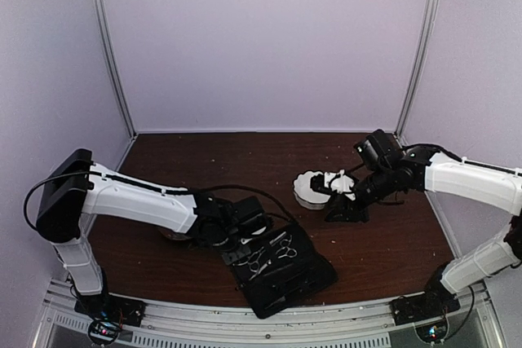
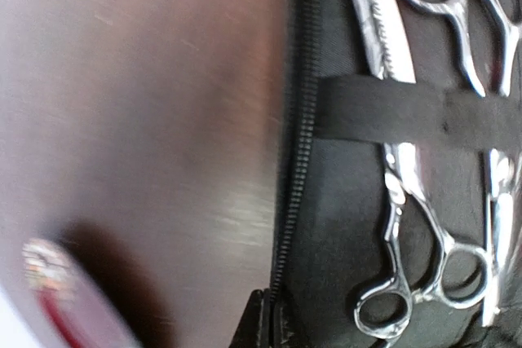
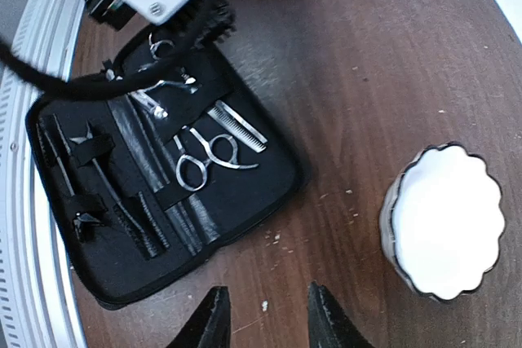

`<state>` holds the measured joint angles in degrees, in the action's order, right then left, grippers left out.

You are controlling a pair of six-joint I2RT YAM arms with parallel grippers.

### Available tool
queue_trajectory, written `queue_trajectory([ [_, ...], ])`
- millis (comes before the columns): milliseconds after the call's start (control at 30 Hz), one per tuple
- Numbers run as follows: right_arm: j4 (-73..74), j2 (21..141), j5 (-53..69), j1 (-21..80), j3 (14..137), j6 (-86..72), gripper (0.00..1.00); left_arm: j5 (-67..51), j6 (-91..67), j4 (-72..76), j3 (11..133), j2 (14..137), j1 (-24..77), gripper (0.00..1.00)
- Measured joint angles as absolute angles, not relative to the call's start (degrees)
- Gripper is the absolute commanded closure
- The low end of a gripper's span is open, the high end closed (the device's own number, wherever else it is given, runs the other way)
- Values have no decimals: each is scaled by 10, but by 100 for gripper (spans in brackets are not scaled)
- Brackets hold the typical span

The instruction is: Sort the hair-cutting tools

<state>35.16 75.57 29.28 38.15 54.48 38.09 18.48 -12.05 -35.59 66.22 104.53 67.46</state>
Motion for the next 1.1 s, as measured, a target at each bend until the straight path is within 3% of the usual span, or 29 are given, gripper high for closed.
queue_trajectory([
  [233, 395, 856, 386, 292, 669, 378, 61, 290, -37, -266, 656, 999, 674, 100],
  [367, 445, 931, 423, 290, 720, 388, 49, 315, 2, -192, 612, 954, 674, 100],
  [567, 520, 1051, 468, 291, 808, 396, 45, 322, 34, -139, 580, 924, 674, 100],
  [700, 557, 1091, 485, 294, 840, 406, 49, 323, 41, -120, 569, 923, 674, 100],
  [933, 606, 1117, 510, 307, 871, 429, 74, 326, 42, -103, 564, 923, 674, 100],
  [1100, 627, 1133, 524, 309, 877, 434, 67, 327, 42, -96, 560, 923, 674, 100],
])
